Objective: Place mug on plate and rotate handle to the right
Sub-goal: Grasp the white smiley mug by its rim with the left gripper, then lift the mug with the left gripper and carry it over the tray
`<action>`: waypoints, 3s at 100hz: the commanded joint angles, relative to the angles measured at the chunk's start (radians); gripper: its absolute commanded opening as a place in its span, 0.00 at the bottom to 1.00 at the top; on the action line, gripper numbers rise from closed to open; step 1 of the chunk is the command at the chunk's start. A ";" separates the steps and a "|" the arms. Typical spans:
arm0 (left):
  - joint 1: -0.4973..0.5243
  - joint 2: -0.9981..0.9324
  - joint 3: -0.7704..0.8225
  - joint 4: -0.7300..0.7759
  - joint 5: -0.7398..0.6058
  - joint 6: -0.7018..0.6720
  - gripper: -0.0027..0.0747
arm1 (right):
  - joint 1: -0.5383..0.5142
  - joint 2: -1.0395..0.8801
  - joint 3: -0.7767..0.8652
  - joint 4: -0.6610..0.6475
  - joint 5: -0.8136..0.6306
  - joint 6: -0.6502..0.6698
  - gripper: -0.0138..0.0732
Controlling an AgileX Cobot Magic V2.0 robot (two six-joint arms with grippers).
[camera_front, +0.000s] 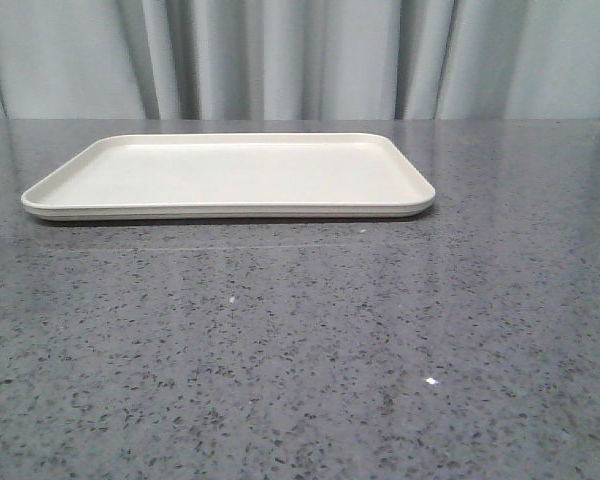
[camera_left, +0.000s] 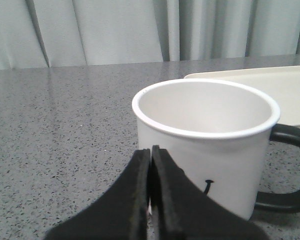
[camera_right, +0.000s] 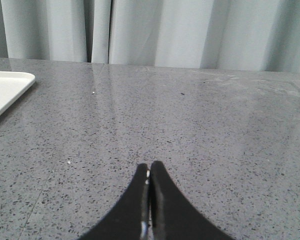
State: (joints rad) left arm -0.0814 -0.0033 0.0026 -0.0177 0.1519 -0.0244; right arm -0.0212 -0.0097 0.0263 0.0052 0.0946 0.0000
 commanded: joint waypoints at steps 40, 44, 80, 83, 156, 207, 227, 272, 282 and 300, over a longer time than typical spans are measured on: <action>-0.004 -0.029 0.007 -0.001 -0.073 -0.010 0.01 | -0.003 -0.021 0.002 0.000 -0.083 -0.009 0.08; -0.004 -0.029 0.007 -0.001 -0.073 -0.010 0.01 | -0.003 -0.021 0.002 0.000 -0.083 -0.009 0.08; -0.004 -0.029 -0.001 -0.011 -0.138 -0.010 0.01 | -0.003 -0.021 0.001 -0.005 -0.143 -0.009 0.08; -0.004 -0.029 -0.012 -0.016 -0.152 -0.010 0.01 | -0.002 -0.021 0.001 -0.005 -0.164 -0.009 0.08; -0.004 0.461 -0.749 -0.141 0.511 -0.063 0.01 | -0.001 0.267 -0.646 0.050 0.539 -0.009 0.08; -0.004 0.804 -0.974 -0.147 0.823 -0.063 0.01 | 0.001 0.507 -0.772 0.050 0.704 -0.009 0.08; -0.004 0.804 -0.974 -0.151 0.828 -0.063 0.01 | 0.001 0.507 -0.772 0.050 0.721 -0.009 0.10; -0.004 0.804 -0.974 -0.155 0.852 -0.010 0.68 | 0.001 0.507 -0.772 0.050 0.717 -0.009 0.65; -0.004 0.804 -0.974 -0.131 0.852 -0.010 0.74 | 0.001 0.507 -0.772 0.050 0.717 -0.009 0.65; -0.004 0.804 -0.974 -0.034 0.852 -0.010 0.74 | 0.001 0.507 -0.772 0.050 0.714 -0.009 0.65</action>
State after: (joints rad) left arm -0.0814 0.8008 -0.9354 -0.0854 1.0470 -0.0365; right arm -0.0212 0.4843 -0.7101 0.0557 0.8742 0.0000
